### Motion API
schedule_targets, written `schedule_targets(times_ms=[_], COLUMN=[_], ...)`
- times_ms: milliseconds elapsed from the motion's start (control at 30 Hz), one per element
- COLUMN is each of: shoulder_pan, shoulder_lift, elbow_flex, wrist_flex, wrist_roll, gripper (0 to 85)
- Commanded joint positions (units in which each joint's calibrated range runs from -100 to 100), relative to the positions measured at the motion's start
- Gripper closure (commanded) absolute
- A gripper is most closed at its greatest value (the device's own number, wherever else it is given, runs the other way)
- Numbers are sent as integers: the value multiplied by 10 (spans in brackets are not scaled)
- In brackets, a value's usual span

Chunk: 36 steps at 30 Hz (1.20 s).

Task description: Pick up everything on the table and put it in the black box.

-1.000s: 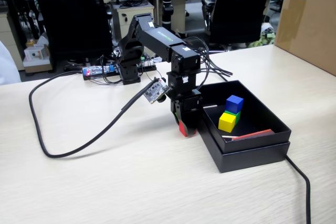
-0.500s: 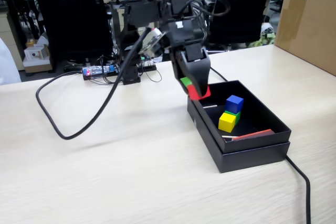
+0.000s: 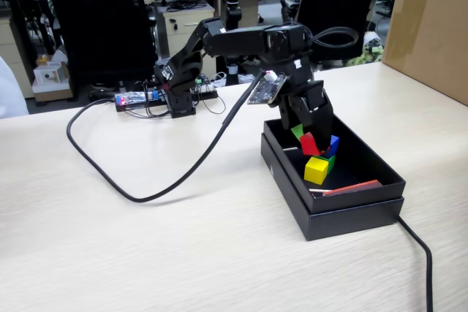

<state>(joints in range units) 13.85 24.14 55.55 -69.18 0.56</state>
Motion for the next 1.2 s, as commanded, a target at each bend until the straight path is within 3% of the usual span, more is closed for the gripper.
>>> schedule_targets(times_ms=[0, 200, 433, 600, 667, 1167], shoulder_pan=[4, 3, 5, 5, 5, -26], shoulder_lift=[-11, 35, 54, 32, 12, -399], elbow_flex=[60, 74, 74, 65, 59, -157], wrist_flex=[3, 3, 3, 1, 1, 1], wrist_roll=[0, 0, 2, 5, 5, 1], gripper=[767, 634, 598, 458, 439, 375])
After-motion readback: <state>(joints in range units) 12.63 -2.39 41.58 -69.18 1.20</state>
